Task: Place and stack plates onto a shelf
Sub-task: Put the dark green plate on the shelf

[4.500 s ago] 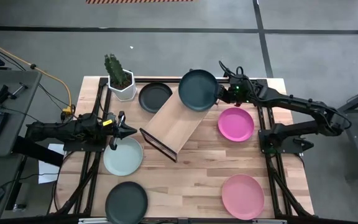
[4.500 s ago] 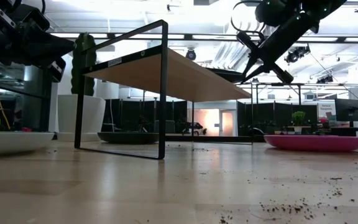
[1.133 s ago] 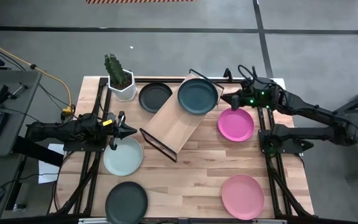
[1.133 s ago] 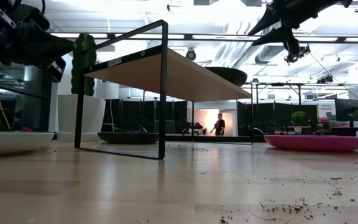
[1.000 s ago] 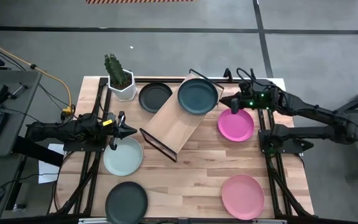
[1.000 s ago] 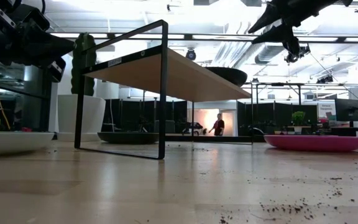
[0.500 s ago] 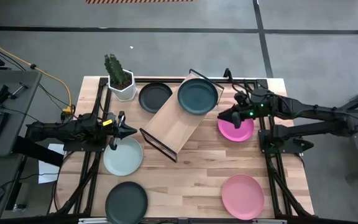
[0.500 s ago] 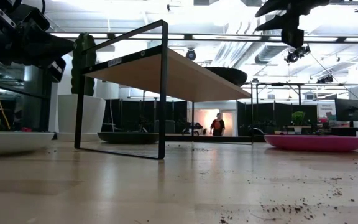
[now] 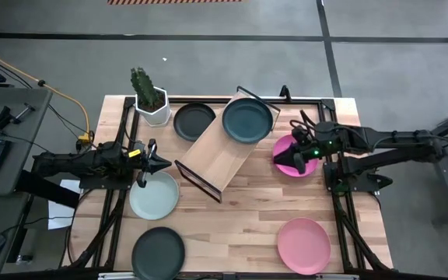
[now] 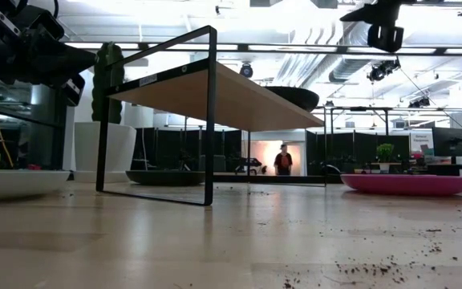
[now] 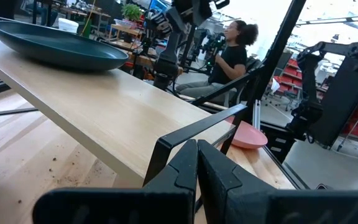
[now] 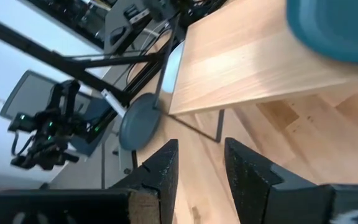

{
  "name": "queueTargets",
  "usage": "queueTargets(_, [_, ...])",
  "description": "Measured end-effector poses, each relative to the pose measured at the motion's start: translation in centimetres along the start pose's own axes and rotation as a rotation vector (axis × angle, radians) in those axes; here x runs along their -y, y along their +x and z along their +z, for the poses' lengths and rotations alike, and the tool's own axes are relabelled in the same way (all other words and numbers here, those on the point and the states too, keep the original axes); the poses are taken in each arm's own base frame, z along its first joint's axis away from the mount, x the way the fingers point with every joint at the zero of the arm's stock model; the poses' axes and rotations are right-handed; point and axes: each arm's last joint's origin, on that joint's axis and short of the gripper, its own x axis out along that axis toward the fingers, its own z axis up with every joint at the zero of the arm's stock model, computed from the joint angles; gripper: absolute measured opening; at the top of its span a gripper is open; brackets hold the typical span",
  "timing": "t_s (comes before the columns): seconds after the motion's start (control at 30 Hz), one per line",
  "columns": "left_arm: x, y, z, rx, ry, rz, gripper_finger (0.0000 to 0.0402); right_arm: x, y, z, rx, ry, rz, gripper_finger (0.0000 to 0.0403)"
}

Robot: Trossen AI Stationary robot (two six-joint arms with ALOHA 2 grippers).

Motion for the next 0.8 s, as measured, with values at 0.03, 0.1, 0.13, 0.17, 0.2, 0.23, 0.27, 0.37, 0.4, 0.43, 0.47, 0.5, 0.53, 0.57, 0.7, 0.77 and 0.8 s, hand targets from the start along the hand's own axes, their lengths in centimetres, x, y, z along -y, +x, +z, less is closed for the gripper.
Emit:
queueTargets(0.03, [0.0,0.0,0.0,0.000,0.000,0.000,0.0000,-0.1,0.0,-0.2,-0.008,-0.007,0.007,0.0109])
queueTargets(0.1, [0.0,0.0,0.0,0.000,0.000,-0.001,0.0000,-0.4,0.1,-0.4,-0.019,-0.026,0.011,0.0097])
queueTargets(0.13, [0.0,0.0,0.0,0.000,0.000,-0.001,0.0000,-0.4,0.3,-0.5,-0.023,-0.035,0.007,0.0087])
queueTargets(0.17, [0.0,0.0,0.0,0.000,0.000,0.000,0.0000,-0.4,0.4,-0.6,-0.026,-0.043,-0.002,0.0075])
queueTargets(0.2, [0.0,0.0,0.0,0.000,0.000,0.000,0.0000,-0.4,0.7,-0.6,-0.033,-0.046,-0.013,0.0061])
queueTargets(0.23, [0.0,0.0,0.0,0.000,0.000,0.000,0.0000,-0.3,1.0,-0.7,-0.039,-0.051,-0.021,0.0045])
queueTargets(0.27, [0.0,0.0,0.0,0.000,0.000,0.000,0.0000,-0.2,1.4,-0.7,-0.048,-0.056,-0.035,0.0027])
queueTargets(0.37, [0.0,0.0,0.0,0.000,0.000,0.000,0.0000,0.2,3.0,-0.7,-0.058,-0.092,-0.088,0.0008])
queueTargets(0.4, [0.0,0.0,0.0,0.000,0.000,0.000,0.0000,0.3,3.6,-0.7,-0.048,-0.112,-0.110,0.0011])
queueTargets(0.43, [0.0,0.0,0.0,0.000,0.000,0.000,0.0000,0.5,4.2,-0.6,-0.036,-0.133,-0.137,0.0013])
queueTargets(0.47, [0.0,0.0,0.0,0.000,0.000,0.000,0.0000,0.7,4.9,-0.5,-0.023,-0.157,-0.165,0.0012])
queueTargets(0.5, [0.0,0.0,0.0,0.000,0.000,0.000,0.0000,0.9,5.5,-0.3,-0.005,-0.187,-0.195,0.0008])
queueTargets(0.53, [0.0,0.0,0.0,0.000,0.000,0.000,0.0000,1.2,6.1,-0.2,0.010,-0.212,-0.224,0.0004])
queueTargets(0.57, [0.0,0.0,0.0,0.000,0.000,0.000,0.0000,1.5,6.6,0.0,0.022,-0.236,-0.247,0.0002])
queueTargets(0.7, [0.0,0.0,0.0,0.000,0.000,0.000,0.0000,2.2,7.9,0.7,0.062,-0.348,-0.299,0.0002])
queueTargets(0.77, [0.0,0.0,0.0,0.000,0.000,0.000,0.0000,2.4,8.1,0.9,0.069,-0.418,-0.331,0.0001])
queueTargets(0.8, [0.0,0.0,0.0,0.000,0.000,0.000,0.0000,2.5,8.2,0.9,0.074,-0.449,-0.352,0.0001])
